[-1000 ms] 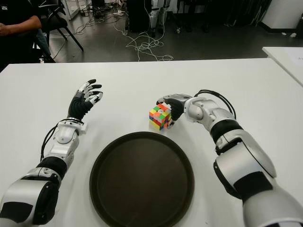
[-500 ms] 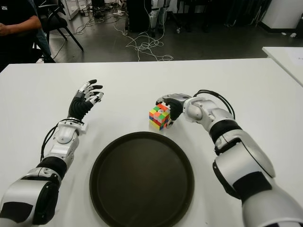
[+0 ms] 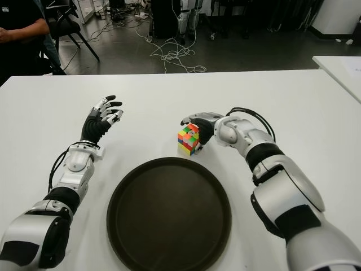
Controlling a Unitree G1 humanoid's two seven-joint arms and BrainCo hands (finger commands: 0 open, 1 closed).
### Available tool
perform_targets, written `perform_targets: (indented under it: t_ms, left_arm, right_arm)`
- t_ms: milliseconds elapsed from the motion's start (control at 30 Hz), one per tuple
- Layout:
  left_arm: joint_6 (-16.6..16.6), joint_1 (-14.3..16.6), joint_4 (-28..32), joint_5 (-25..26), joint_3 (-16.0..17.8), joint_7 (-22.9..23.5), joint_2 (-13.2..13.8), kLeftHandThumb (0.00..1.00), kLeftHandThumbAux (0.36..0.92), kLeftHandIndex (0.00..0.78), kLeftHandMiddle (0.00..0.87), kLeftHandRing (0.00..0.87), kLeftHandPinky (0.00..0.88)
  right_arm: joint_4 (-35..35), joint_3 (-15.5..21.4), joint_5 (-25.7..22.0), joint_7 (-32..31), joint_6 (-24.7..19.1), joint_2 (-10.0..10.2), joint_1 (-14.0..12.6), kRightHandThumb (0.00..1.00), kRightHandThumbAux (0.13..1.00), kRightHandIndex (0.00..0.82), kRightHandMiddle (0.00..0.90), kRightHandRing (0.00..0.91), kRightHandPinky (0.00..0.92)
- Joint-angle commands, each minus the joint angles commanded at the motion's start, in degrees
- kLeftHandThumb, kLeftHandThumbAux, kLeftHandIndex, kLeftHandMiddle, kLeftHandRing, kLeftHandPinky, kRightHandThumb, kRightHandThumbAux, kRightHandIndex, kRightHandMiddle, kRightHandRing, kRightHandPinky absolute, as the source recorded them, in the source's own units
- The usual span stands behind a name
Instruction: Pick up the Rubik's Cube and put it in the plate
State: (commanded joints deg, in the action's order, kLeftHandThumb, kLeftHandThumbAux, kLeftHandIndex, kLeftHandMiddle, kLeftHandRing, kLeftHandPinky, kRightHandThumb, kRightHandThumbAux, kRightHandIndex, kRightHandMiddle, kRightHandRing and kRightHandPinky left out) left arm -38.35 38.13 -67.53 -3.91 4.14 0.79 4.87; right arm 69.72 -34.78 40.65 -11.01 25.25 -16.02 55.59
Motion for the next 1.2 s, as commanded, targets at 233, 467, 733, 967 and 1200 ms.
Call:
perform_targets:
  t_ms: [233,467,733,967,1200]
  left_arm:
    - [-0.2,0.0,0.1,0.1,0.1,-0.2,-0.2,0.083,0.625,0.168,0.256,0.285,0.328]
    - [-0.2,0.0,0.1,-0.1,-0.1,-0.4,-0.1,0.093,0.635,0.172,0.259,0.286,0.325]
    - [0.0,0.0,0.0,0.4,0.1,0.2,-0.1,0.098,0.625,0.163,0.253,0.279,0.317]
    - [0.1,0.0,0.0,0.6,0.2,0.7,-0.1,0.106,0.608,0.162,0.253,0.279,0.319]
    - [0.0,-0.1,0.2,0.9,0.5,1.2,-0.1,0.111,0.601,0.154,0.251,0.283,0.327]
  right_arm:
    - [0.0,0.1,-0.4,-0.4,0.0,0.2,-0.2,0.0,0.875,0.164,0.182,0.179,0.146]
    - [0.1,-0.2,-0.3,-0.9,0.4,0.3,-0.2,0.0,0.875,0.155,0.162,0.167,0.141]
    - [0.1,-0.2,-0.3,0.1,0.8,0.4,-0.5,0.0,0.878,0.163,0.162,0.16,0.129]
    - [0.2,-0.3,-0.1,0.4,0.5,0.5,-0.5,0.0,0.878,0.167,0.156,0.155,0.132]
    - [0.2,-0.5,0.0,0.5,-0.1,0.6,-0.6,0.0,0.883,0.161,0.163,0.165,0.158]
